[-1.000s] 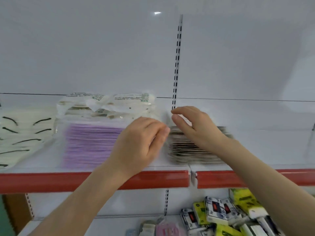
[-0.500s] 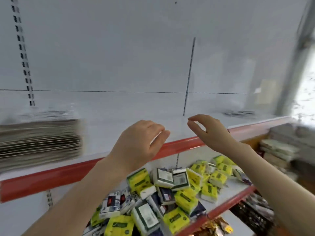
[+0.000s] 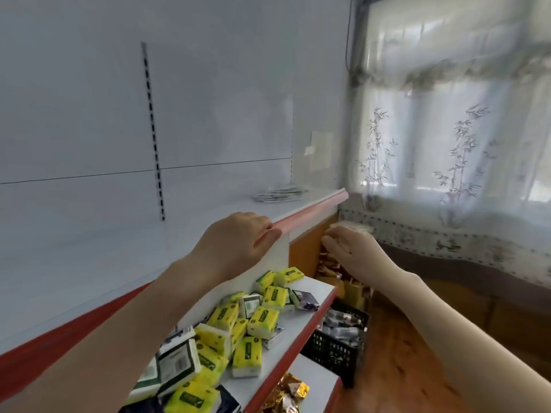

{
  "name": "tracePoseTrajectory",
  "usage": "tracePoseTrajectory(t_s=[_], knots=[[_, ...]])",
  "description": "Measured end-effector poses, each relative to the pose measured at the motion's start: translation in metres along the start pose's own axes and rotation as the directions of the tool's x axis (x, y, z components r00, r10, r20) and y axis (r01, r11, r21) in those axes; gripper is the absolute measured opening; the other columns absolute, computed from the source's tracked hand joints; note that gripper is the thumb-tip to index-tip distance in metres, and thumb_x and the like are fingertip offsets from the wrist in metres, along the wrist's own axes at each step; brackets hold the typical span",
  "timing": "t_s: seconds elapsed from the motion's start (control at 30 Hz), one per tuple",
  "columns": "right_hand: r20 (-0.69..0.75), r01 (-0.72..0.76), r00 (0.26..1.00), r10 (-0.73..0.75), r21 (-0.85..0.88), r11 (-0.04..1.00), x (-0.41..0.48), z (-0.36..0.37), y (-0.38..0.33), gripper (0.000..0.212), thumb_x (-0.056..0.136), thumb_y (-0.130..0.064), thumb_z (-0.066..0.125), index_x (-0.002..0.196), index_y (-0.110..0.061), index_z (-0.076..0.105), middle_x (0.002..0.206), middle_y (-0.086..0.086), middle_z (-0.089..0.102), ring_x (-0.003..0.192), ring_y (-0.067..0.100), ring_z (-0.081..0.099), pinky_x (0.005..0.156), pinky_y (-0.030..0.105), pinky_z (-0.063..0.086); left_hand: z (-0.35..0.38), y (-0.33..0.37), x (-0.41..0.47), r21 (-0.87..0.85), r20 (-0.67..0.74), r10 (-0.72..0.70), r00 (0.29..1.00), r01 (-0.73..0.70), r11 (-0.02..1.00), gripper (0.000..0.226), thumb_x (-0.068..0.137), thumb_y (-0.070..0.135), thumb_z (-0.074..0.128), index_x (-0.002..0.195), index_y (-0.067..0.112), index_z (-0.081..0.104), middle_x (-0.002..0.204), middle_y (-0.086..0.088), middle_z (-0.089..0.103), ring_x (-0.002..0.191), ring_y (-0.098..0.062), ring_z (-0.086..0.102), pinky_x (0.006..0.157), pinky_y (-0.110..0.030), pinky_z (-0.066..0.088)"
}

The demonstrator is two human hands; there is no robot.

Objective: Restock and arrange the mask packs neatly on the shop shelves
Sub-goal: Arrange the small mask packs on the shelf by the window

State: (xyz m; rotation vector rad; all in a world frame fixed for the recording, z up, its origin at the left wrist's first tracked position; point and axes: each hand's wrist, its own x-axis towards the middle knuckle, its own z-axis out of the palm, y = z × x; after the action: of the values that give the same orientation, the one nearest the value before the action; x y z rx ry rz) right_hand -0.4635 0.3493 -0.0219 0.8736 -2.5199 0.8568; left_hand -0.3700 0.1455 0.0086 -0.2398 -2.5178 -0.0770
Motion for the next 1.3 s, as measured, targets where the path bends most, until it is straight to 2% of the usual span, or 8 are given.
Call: tracePoseTrajectory(t_s=[0.1,0.17,0.3,0.47,0.77,0.93,1.07,1.3], knots=[[-0.019,-0.022,1.000,0.022,-0.014,1.000,0.033,0.001,0.033,0.032,0.096,-0.031,0.047,0.114,-0.010,0.061,0.108,0.007,0.064,0.100,0.023,0.058,0.090,0.040,0.045,0.029,-0.006,0.051,0.013,-0.011,0.033,0.999,-0.033,0.999,0.045,0.096,0.047,0.031,0.110,0.018,0.062,0.106,0.000,0.065,0.098,-0.018,0.057,0.077,-0.030,0.045],[-0.022,-0.023,1.000,0.022,-0.027,0.999,0.065,0.004,0.052,0.033,0.096,-0.032,0.046,0.116,-0.010,0.060,0.110,0.007,0.064,0.101,0.024,0.058,0.089,0.039,0.046,0.045,-0.014,0.085,0.033,-0.025,0.070,0.997,-0.069,0.997,0.042,0.096,0.044,0.033,0.111,0.017,0.062,0.108,0.000,0.065,0.099,-0.018,0.057,0.074,-0.026,0.041],[-0.039,0.028,0.999,-0.030,-0.028,0.999,0.139,0.012,0.079,0.038,0.096,-0.031,0.047,0.125,-0.009,0.055,0.124,0.006,0.060,0.111,0.019,0.055,0.087,0.020,0.038,0.060,-0.039,0.154,0.109,-0.035,0.088,0.995,-0.084,0.990,0.044,0.097,0.045,0.031,0.112,0.017,0.061,0.106,0.001,0.064,0.094,-0.014,0.058,0.071,-0.022,0.037],[-0.045,0.079,0.996,-0.080,-0.025,0.997,0.216,0.022,0.108,0.040,0.096,-0.029,0.047,0.130,-0.009,0.051,0.132,0.003,0.055,0.121,0.016,0.050,0.086,0.009,0.027,0.081,-0.077,0.226,0.157,-0.051,0.037,0.998,-0.028,0.987,0.045,0.096,0.046,0.031,0.109,0.016,0.061,0.106,0.000,0.064,0.095,-0.018,0.058,0.076,-0.029,0.044],[0.022,0.116,0.993,-0.116,-0.003,0.993,0.314,0.057,0.188,0.042,0.094,-0.031,0.052,0.132,-0.012,0.048,0.134,0.000,0.052,0.123,0.014,0.047,0.074,-0.004,0.013,0.144,-0.119,0.290,0.258,0.065,-0.103,0.993,0.083,0.963,0.041,0.097,0.045,0.031,0.114,0.019,0.059,0.106,0.000,0.060,0.100,-0.018,0.054,0.081,-0.030,0.043],[0.105,0.211,0.971,-0.213,0.031,0.977,0.391,0.081,0.241,0.050,0.089,-0.026,0.061,0.133,-0.011,0.045,0.134,0.003,0.051,0.123,0.016,0.046,0.086,0.011,0.026,0.177,-0.133,0.319,0.313,0.077,-0.236,0.969,0.201,0.928,0.041,0.097,0.046,0.030,0.113,0.021,0.058,0.106,0.004,0.059,0.098,-0.015,0.054,0.082,-0.029,0.044],[0.269,0.307,0.914,-0.303,0.028,0.951,0.450,0.104,0.272,0.057,0.087,-0.022,0.061,0.138,-0.014,0.038,0.140,0.002,0.044,0.129,0.017,0.039,0.097,0.019,0.028,0.200,-0.140,0.346,0.349,0.056,-0.382,0.923,0.340,0.873,0.040,0.097,0.046,0.030,0.112,0.021,0.058,0.105,0.003,0.059,0.097,-0.017,0.054,0.080,-0.029,0.043],[0.473,0.438,0.784,-0.402,0.038,0.898,0.518,0.146,0.280,0.072,0.083,-0.042,0.064,0.142,-0.014,0.032,0.144,0.004,0.040,0.132,0.020,0.035,0.107,0.030,0.029,0.229,-0.133,0.363,0.365,0.002,-0.551,0.834,0.512,0.777,0.038,0.097,0.044,0.031,0.108,0.020,0.058,0.101,0.004,0.060,0.094,-0.015,0.054,0.080,-0.029,0.044]])
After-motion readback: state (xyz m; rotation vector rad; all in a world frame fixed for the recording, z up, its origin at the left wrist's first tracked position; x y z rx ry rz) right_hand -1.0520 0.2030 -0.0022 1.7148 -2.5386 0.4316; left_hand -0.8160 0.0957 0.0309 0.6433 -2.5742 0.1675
